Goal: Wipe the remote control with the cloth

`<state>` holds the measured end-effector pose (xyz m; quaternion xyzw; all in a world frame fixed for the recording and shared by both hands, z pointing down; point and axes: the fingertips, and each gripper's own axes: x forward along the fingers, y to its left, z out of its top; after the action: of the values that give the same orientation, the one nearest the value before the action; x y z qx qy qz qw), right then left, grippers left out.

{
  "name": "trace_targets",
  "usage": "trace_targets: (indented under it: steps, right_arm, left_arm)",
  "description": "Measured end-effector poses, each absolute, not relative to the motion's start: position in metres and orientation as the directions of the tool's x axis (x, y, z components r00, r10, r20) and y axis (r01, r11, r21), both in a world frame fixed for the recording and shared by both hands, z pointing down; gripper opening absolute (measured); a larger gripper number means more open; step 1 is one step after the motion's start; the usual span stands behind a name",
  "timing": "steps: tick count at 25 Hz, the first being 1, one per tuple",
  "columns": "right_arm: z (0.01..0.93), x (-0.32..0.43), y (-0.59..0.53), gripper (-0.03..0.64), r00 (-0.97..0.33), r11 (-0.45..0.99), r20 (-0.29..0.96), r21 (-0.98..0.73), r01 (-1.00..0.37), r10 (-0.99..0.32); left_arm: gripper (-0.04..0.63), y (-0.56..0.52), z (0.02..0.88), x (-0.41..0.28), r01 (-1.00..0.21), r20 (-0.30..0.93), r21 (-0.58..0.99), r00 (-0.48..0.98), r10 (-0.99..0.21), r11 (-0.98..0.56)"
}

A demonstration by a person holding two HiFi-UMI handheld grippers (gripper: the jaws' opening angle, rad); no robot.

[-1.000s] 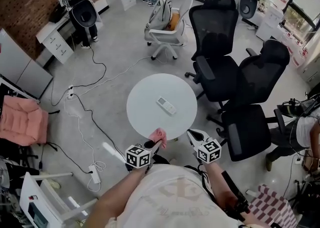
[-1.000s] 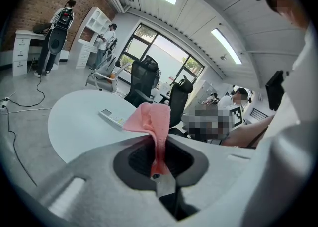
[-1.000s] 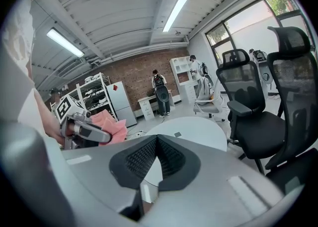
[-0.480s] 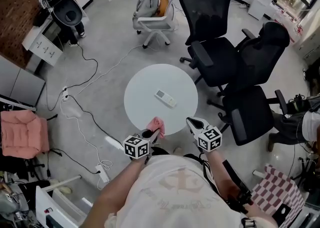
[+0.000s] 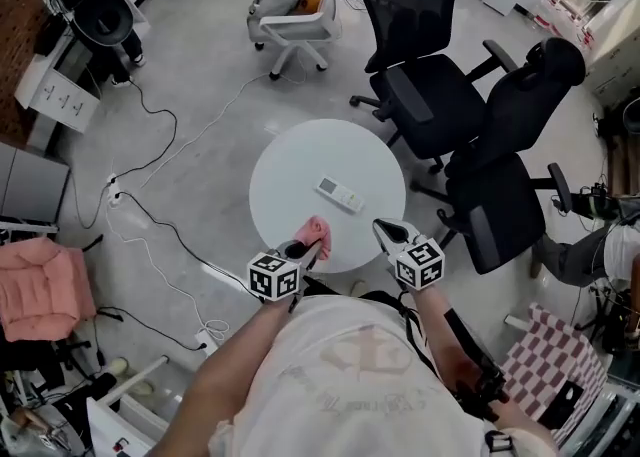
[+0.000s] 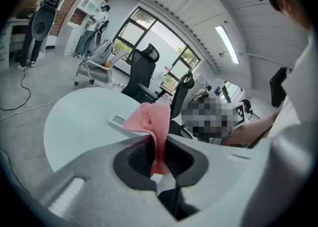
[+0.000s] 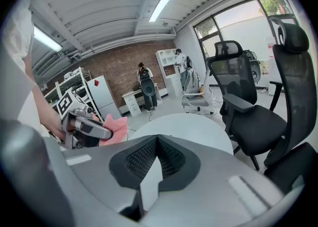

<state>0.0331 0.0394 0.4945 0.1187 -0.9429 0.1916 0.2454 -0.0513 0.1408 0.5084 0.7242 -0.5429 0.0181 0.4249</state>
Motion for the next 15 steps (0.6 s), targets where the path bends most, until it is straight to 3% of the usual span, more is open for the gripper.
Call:
trace_targets:
  steps: [8, 15]
  right_arm:
    - [0.514, 0.011, 0.038, 0.008, -0.757, 0.920, 0.633, -0.178, -0.349, -0.165]
    - [0.547, 0.003, 0.034, 0.008, -0.697, 0.919, 0.704, -0.172, -0.356, -0.138]
  left_arm:
    - [0.028, 0.130, 0.531, -0.077, -0.761, 0.503, 0.644, 0.503, -0.703, -0.084]
    - [0.028, 0.113, 0.543, -0.089, -0.748, 0.520, 0.656, 0.548, -0.655, -0.105]
